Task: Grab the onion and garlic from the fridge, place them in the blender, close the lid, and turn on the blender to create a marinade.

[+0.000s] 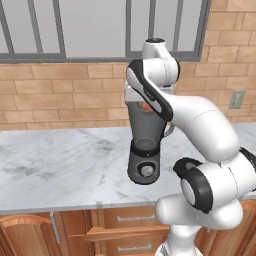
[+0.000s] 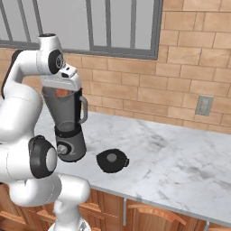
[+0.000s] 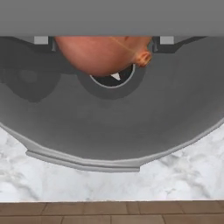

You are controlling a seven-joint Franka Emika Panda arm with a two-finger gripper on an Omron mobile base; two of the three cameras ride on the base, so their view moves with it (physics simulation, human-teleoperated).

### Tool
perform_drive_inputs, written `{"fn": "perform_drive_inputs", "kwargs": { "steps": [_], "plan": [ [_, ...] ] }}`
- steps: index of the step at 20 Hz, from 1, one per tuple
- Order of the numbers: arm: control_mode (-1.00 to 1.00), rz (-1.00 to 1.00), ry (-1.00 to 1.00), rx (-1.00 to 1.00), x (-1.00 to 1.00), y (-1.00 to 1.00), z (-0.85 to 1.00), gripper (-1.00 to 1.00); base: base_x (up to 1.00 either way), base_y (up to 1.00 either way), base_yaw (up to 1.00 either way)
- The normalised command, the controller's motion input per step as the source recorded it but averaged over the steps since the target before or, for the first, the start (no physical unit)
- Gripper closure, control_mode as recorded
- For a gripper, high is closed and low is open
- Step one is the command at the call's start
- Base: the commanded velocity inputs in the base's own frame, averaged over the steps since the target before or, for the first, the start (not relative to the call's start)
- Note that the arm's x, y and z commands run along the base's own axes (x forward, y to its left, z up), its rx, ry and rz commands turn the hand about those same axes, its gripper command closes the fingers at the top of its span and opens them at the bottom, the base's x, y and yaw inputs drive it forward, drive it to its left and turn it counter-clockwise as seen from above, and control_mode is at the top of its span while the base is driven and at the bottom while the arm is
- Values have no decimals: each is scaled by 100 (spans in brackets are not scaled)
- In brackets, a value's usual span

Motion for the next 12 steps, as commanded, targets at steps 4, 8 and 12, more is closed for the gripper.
{"fn": "perform_drive_inputs", "kwargs": {
  "steps": [4, 8, 12],
  "plan": [
    [-100, 0, 5, 0, 0, 0, -4, -100, 0, 0, 0],
    [-100, 0, 6, 0, -1, 0, 2, -100, 0, 0, 0],
    [-100, 0, 1, 0, -8, 0, 11, -100, 0, 0, 0]
  ]
}}
